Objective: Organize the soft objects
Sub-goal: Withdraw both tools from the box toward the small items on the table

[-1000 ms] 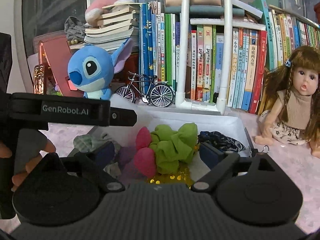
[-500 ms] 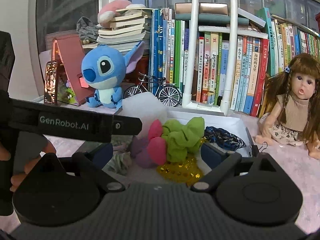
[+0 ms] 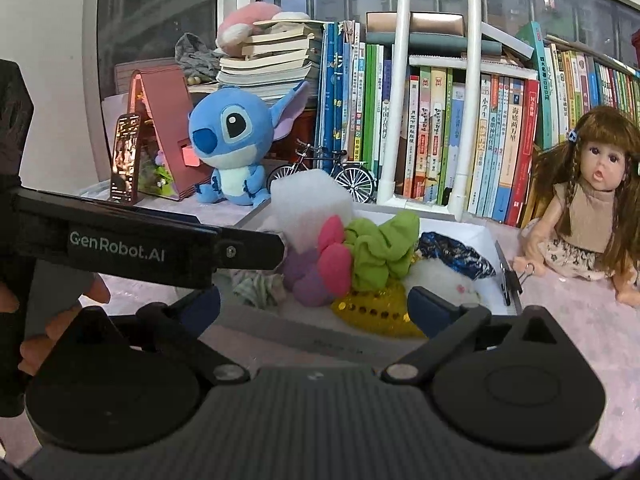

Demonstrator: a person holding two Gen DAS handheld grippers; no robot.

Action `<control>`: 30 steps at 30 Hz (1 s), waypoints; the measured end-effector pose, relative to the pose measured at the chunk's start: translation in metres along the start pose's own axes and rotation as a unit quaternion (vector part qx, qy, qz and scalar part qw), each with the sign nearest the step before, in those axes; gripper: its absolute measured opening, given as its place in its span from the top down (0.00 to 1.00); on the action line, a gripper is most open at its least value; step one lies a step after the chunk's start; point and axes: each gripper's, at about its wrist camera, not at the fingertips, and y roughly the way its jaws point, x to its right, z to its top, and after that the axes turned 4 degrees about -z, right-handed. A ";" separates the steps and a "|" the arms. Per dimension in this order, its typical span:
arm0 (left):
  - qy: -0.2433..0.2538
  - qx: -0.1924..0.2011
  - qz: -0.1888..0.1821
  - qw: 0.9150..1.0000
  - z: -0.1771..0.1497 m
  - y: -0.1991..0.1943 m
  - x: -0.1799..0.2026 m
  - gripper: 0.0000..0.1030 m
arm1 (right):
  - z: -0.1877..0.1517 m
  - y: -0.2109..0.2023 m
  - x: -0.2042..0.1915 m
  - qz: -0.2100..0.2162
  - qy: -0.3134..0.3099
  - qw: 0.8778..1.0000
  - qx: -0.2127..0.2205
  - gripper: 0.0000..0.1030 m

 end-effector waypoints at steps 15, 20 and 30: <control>0.001 -0.006 0.018 1.000 -0.033 -0.022 -0.005 0.07 | -0.032 -0.016 -0.003 0.017 0.013 1.000 -0.022 0.00; 0.004 -0.015 0.026 1.000 -0.045 -0.023 -0.009 0.07 | -0.044 -0.021 -0.006 0.020 0.012 0.999 -0.031 0.00; 0.022 -0.039 0.050 0.998 -0.066 -0.017 -0.011 0.07 | -0.062 -0.026 -0.007 0.022 0.012 0.999 -0.046 0.00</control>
